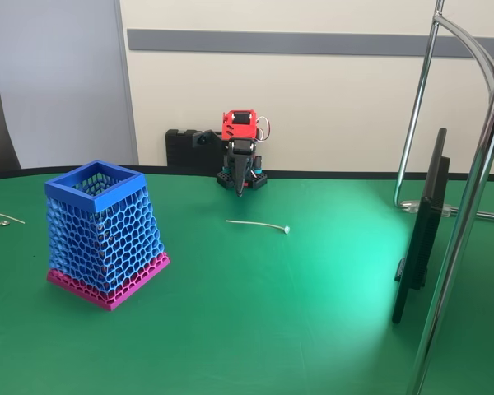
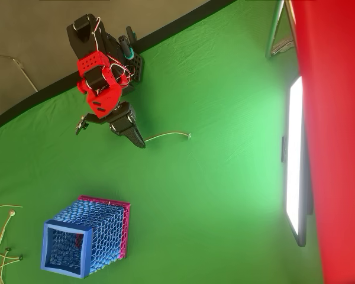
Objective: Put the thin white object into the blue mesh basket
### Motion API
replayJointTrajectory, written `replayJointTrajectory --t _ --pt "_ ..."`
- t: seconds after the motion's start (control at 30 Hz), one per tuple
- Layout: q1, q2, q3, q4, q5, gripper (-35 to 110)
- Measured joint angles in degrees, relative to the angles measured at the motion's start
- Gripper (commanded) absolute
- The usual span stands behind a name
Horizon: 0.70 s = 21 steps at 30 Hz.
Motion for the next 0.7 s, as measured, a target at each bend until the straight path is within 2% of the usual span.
replayJointTrajectory --t 0.7 --pt "0.0 -1.6 -0.1 -0.7 1.1 1"
